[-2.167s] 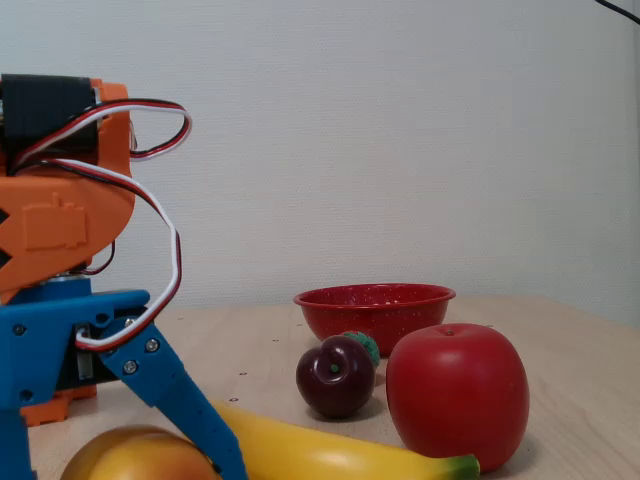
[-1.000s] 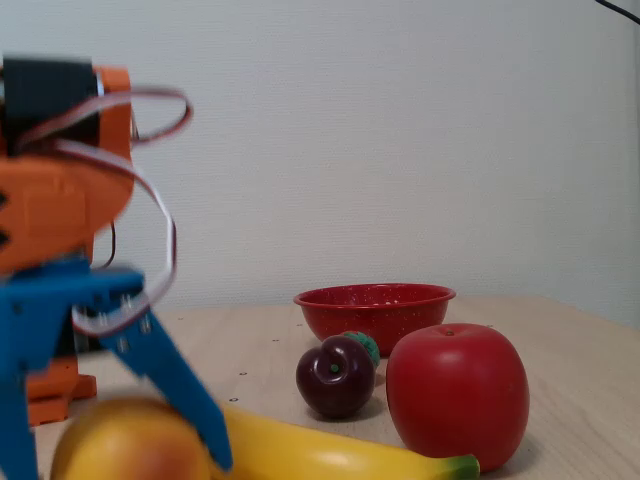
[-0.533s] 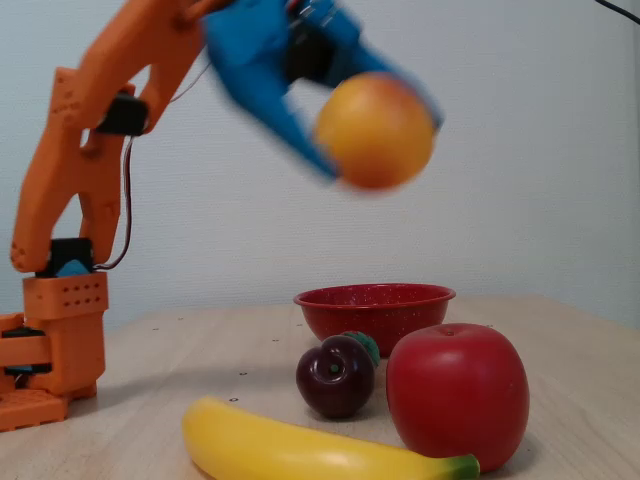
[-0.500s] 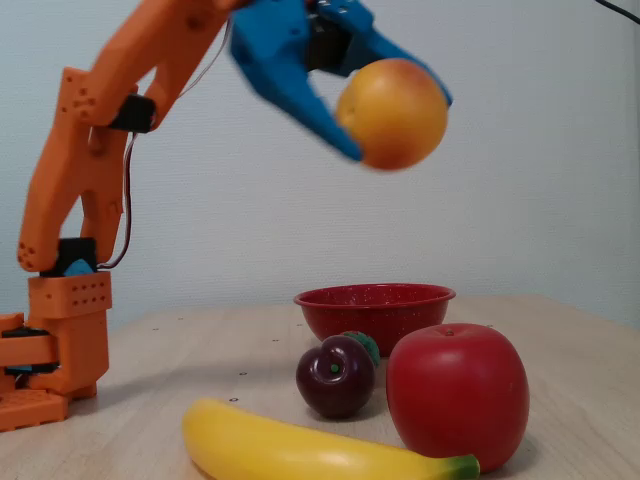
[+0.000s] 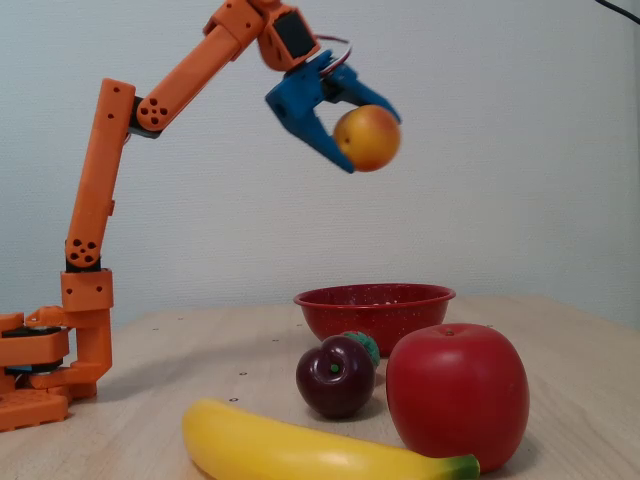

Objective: Put the peach in the red bowl.

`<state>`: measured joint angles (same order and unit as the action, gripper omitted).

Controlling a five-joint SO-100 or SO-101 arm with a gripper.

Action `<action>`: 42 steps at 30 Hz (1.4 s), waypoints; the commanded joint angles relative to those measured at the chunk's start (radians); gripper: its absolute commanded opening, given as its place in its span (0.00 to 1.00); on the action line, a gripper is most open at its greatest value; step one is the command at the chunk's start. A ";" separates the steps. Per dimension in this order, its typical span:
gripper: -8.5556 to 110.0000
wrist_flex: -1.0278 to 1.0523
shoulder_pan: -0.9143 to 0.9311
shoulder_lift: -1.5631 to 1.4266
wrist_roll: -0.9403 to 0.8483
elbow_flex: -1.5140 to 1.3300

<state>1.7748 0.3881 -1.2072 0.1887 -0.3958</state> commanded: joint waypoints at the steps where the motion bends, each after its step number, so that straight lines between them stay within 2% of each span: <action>1: 0.07 -0.066 0.075 0.002 -0.115 0.048; 7: 0.07 -0.118 0.146 0.178 -0.227 0.034; 12: 0.08 -0.117 0.161 0.337 -0.206 0.023; 15: 0.29 -0.089 0.160 0.402 -0.183 0.005; 18: 0.42 -0.064 0.155 0.420 -0.141 -0.034; 22: 0.53 -0.064 0.144 0.414 -0.086 -0.089; 25: 0.55 -0.103 0.138 0.387 -0.071 -0.140; 32: 0.55 -0.255 0.106 0.163 -0.080 -0.354; 35: 0.43 -0.293 0.081 -0.017 -0.115 -0.449; 39: 0.34 -0.328 0.034 -0.293 -0.124 -0.615; 42: 0.23 -0.328 -0.005 -0.488 -0.120 -0.738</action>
<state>1.4726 0.4096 -1.5186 0.0844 -1.1275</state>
